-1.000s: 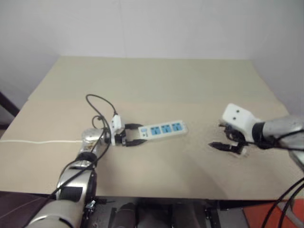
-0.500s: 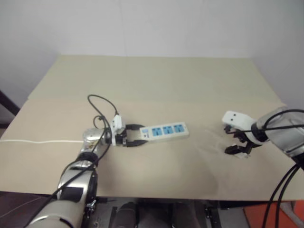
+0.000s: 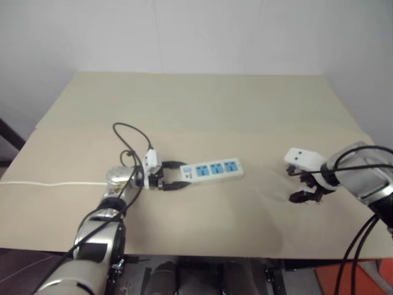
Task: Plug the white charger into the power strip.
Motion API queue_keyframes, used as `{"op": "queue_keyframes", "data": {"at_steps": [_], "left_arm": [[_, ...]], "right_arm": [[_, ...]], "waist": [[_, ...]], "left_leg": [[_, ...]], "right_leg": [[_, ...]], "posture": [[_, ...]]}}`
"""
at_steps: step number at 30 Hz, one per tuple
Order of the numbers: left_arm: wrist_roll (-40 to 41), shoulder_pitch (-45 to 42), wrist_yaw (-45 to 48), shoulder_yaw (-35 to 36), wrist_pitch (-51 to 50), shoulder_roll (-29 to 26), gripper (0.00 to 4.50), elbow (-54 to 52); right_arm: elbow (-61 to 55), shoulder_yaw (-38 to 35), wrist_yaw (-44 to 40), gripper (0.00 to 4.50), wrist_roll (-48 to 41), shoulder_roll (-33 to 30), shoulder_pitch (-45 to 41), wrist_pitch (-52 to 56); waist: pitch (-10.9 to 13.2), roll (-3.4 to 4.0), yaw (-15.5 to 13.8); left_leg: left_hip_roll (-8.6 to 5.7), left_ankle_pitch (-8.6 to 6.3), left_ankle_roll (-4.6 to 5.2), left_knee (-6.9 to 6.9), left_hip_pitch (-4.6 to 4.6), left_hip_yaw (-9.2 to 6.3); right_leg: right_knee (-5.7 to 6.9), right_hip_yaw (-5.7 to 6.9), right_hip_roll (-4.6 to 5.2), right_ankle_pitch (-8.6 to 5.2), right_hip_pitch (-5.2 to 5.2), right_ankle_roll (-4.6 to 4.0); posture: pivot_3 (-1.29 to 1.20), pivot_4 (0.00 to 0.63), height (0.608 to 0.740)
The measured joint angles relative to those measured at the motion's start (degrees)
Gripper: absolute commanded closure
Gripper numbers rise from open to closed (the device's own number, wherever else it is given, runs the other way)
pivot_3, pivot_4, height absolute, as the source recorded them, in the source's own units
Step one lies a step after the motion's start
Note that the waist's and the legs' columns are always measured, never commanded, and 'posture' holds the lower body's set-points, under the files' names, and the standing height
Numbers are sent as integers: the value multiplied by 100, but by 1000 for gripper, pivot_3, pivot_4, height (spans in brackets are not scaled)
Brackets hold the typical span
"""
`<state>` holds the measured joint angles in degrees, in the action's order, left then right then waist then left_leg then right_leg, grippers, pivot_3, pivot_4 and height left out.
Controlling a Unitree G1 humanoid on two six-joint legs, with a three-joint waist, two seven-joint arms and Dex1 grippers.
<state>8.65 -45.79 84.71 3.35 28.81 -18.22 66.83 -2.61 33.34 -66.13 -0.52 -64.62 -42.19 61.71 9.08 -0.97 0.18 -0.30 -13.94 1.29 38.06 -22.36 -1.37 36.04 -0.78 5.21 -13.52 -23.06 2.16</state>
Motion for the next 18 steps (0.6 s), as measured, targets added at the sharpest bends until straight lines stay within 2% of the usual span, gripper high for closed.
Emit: {"op": "queue_keyframes", "data": {"at_steps": [2,10,18], "left_arm": [[-1,0,-5,-5,2,-3,1300,0],[-2,0,-6,-14,3,-11,1300,0],[-1,-14,137,-32,-120,-55,1300,-21]], "right_arm": [[38,0,-10,600,0,30,12,1],[95,0,-24,3340,63,59,12,-1],[-86,108,-193,3383,334,8,-15,-143]], "waist": [[0,0,1],[-3,6,4],[-6,10,29]], "left_leg": [[0,0,0,1,0,0],[0,0,0,2,0,0],[1,0,0,2,1,1]], "right_leg": [[1,0,0,0,0,0],[2,0,-1,0,0,0],[3,0,-3,0,0,0]], "posture": [[0,150,740],[0,150,740],[0,150,740]]}}
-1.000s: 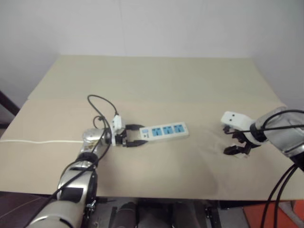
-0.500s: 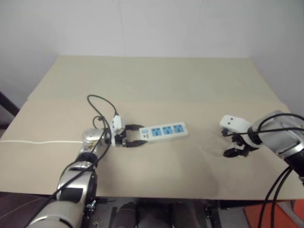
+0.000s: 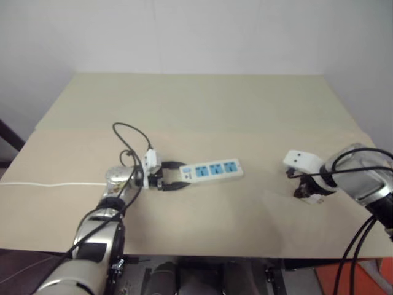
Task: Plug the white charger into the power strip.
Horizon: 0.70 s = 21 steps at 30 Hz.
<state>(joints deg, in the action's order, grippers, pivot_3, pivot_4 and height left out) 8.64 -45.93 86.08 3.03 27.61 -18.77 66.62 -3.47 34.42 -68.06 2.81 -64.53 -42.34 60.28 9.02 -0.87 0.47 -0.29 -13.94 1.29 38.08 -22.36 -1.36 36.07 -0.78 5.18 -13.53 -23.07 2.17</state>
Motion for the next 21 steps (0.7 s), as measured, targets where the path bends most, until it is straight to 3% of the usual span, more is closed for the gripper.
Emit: {"op": "queue_keyframes", "data": {"at_steps": [3,5,10,16,21], "left_arm": [[3,1,116,0,-42,-23,1300,-16],[-4,1,145,-24,-36,-27,1300,-27],[-14,-11,246,-98,-45,-7,1300,-63],[-37,-33,461,-261,-57,-115,1300,-112],[-18,-45,465,-449,-46,-139,1300,-209]], "right_arm": [[-205,-522,80,3383,-238,211,9,-6],[-378,-1504,269,3383,-690,718,147,-233],[-644,-3115,506,3383,-1727,1977,916,-1878],[-118,-3471,832,3383,-2277,3711,1239,-3354],[600,-3289,772,3383,-2319,4351,1253,-4344]], "waist": [[0,0,21],[0,-2,22],[-3,-6,-13],[-6,-5,30],[-6,-4,27]], "left_leg": [[0,0,0,1,0,-2],[2,0,0,2,1,-4],[2,0,0,3,4,-1],[3,0,0,3,28,-2],[3,0,0,3,38,-2]], "right_leg": [[2,-2,1,0,-1,0],[2,-1,-3,1,4,0],[-1,6,-4,1,14,0],[6,-1,-7,2,31,-1],[2,2,-8,2,46,0]], "posture": [[0,150,740],[0,150,740],[0,150,740],[0,150,740],[0,150,740]]}}
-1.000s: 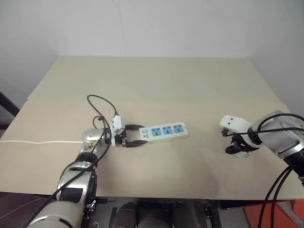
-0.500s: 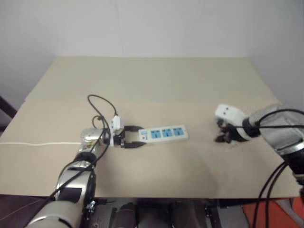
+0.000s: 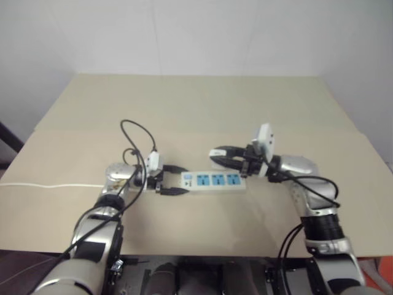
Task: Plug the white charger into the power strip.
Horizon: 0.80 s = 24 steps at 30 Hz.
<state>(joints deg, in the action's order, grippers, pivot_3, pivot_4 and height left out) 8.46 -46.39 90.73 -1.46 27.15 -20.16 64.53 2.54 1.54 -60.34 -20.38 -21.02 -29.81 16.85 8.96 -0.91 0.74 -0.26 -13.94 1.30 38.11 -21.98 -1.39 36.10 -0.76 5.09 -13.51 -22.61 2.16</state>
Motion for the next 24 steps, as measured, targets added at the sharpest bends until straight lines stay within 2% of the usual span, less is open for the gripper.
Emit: {"op": "queue_keyframes", "data": {"at_steps": [8,14,24], "left_arm": [[121,3,1,-207,-112,-60,1300,-87],[327,65,1,-468,-184,-147,1300,-241],[565,100,1,-720,-242,-213,1300,-309]], "right_arm": [[1062,50,-523,3383,-89,598,51,-1242],[1583,95,-971,3383,-121,624,-50,-1469],[2171,202,-1212,3383,-107,657,-271,-1788]], "waist": [[0,1,6],[0,1,12],[-1,2,13]], "left_leg": [[2,0,0,0,6,-1],[4,0,0,0,11,-3],[4,0,0,-2,14,-3]], "right_leg": [[1,-1,-2,0,2,0],[3,-2,-3,0,3,0],[2,-3,-3,0,6,0]], "posture": [[0,150,740],[0,150,740],[0,150,740]]}}
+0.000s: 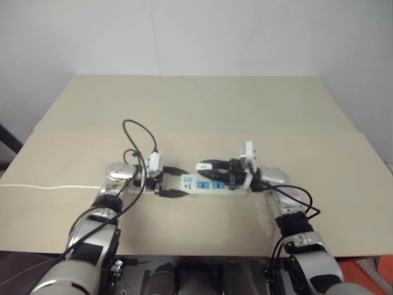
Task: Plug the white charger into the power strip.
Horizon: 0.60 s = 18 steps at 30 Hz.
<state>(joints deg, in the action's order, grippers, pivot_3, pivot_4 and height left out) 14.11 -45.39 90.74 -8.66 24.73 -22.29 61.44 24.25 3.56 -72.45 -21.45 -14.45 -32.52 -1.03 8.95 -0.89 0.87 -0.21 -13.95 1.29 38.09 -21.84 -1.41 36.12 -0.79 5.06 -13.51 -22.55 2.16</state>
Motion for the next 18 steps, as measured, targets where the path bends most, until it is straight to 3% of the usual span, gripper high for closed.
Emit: {"op": "queue_keyframes", "data": {"at_steps": [18], "left_arm": [[116,-129,10,-243,-15,-15,1300,124]], "right_arm": [[492,19,-221,3383,111,-2,-200,-522]], "waist": [[0,0,-17]], "left_leg": [[-3,0,0,0,4,1]], "right_leg": [[-2,2,1,0,10,1]], "posture": [[0,150,740]]}}
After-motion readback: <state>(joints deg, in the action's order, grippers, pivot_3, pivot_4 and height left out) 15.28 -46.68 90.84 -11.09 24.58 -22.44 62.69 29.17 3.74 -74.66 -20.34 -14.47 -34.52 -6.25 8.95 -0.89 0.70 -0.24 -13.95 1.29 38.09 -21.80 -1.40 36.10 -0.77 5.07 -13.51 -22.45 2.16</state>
